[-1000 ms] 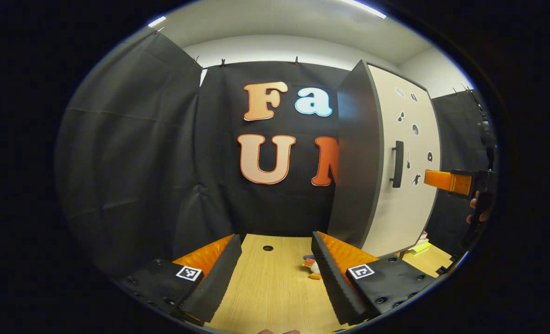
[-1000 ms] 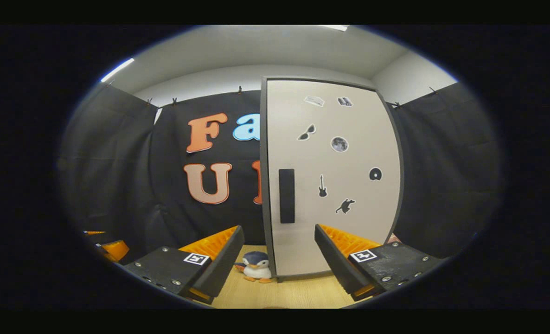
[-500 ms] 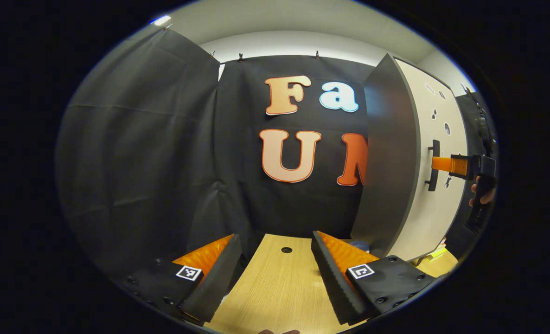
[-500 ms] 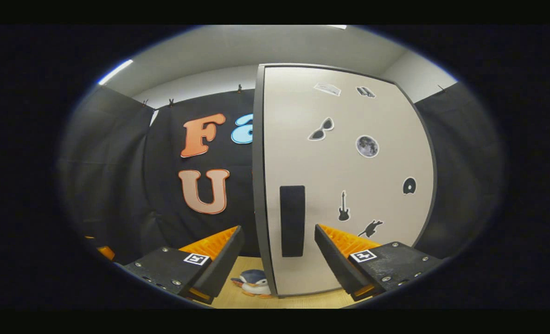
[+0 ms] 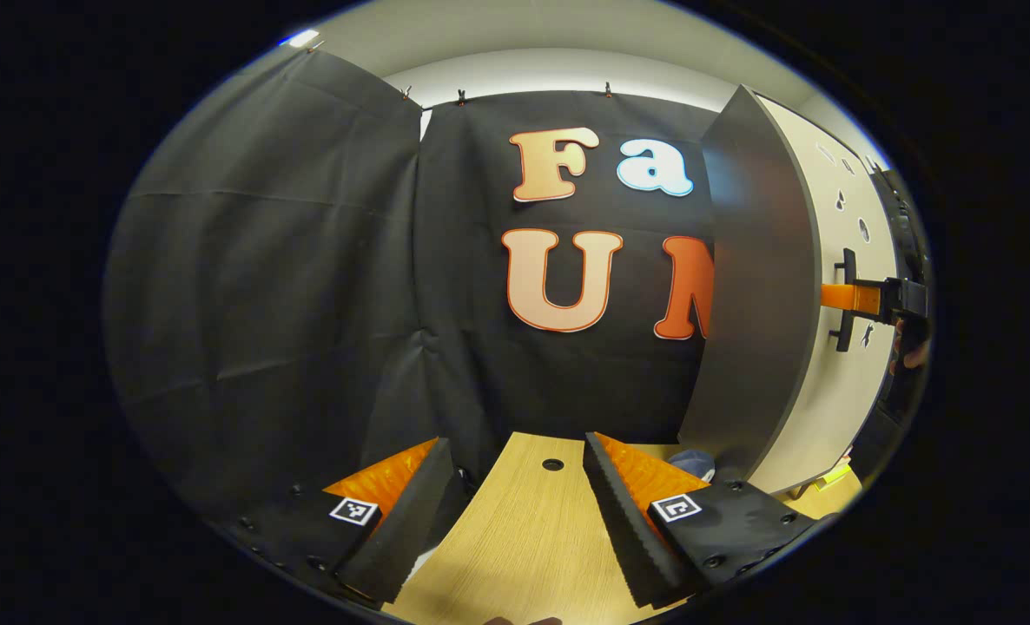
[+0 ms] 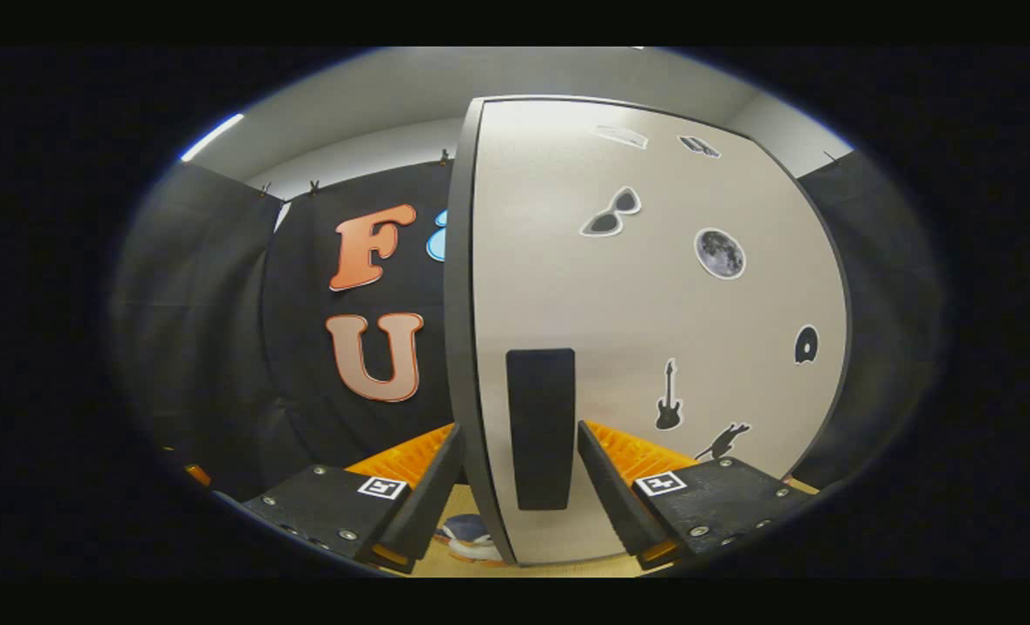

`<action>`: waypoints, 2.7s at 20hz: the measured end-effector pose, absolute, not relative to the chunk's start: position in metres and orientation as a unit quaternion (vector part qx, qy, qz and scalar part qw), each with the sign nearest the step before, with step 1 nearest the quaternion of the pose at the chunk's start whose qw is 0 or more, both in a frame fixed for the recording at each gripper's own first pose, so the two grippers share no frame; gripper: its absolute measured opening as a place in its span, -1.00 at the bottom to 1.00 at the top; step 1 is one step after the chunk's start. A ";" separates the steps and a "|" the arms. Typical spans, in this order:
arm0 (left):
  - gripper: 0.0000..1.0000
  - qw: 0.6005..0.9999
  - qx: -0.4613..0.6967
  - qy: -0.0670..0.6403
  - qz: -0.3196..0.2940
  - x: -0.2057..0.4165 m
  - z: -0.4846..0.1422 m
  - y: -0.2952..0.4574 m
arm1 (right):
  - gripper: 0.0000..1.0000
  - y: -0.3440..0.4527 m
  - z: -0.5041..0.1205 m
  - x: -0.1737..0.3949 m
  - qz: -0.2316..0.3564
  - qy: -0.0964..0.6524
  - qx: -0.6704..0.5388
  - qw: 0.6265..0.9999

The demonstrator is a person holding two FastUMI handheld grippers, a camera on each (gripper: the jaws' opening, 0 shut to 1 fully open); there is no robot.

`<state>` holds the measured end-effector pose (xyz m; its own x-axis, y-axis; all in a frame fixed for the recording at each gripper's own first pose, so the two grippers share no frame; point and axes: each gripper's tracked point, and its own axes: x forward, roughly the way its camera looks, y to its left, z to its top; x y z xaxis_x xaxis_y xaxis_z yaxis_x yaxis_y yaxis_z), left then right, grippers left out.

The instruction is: Open the cabinet door with the right hand, grasp the bottle in the cabinet with the left hand and place it on the coaster, then close the cabinet door with the right hand.

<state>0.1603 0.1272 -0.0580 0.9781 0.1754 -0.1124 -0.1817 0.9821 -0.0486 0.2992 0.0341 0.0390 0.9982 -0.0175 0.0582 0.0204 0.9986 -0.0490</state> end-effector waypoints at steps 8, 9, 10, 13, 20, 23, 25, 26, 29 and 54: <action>0.98 0.993 -0.028 0.065 0.091 0.153 -0.066 0.133 | -0.29 0.021 0.036 0.296 -0.035 -0.014 -0.016 0.999; 0.97 0.993 -0.027 0.065 0.090 0.149 -0.066 0.133 | -0.30 0.021 0.036 0.295 -0.036 -0.013 -0.014 0.999; 0.97 0.994 -0.026 0.063 0.090 0.145 -0.064 0.135 | -0.30 0.021 0.036 0.294 -0.037 -0.012 -0.013 0.999; 0.97 0.994 -0.019 0.059 0.091 0.134 -0.062 0.141 | -0.43 0.021 0.035 0.289 -0.038 -0.010 -0.005 0.999; 0.96 0.996 -0.015 0.056 0.071 0.107 -0.061 0.142 | -0.42 0.020 0.035 0.260 -0.051 -0.001 0.009 0.999; 0.97 0.997 -0.010 0.050 0.059 0.093 -0.057 0.139 | -0.48 0.012 0.036 0.233 -0.060 -0.002 0.012 0.998; 0.96 0.997 -0.008 0.051 0.052 0.083 -0.058 0.137 | -0.48 0.004 0.034 0.213 -0.067 0.002 0.013 0.998; 0.96 0.998 -0.008 0.051 0.048 0.079 -0.057 0.135 | -0.49 0.001 0.034 0.206 -0.067 0.006 0.012 0.998; 0.97 0.998 -0.006 0.049 0.047 0.070 -0.055 0.134 | -0.54 -0.013 0.034 0.183 -0.070 0.001 0.015 0.997; 0.97 0.998 0.018 0.066 0.013 -0.032 -0.054 -0.106 | -0.68 -0.189 0.044 0.006 -0.025 -0.017 0.038 0.999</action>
<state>-0.0318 -0.1064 -0.0536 0.9910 0.0277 -0.1310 -0.0230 0.9990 0.0372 0.0060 -0.1895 0.0435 0.9982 -0.0508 0.0312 0.0482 0.9958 0.0774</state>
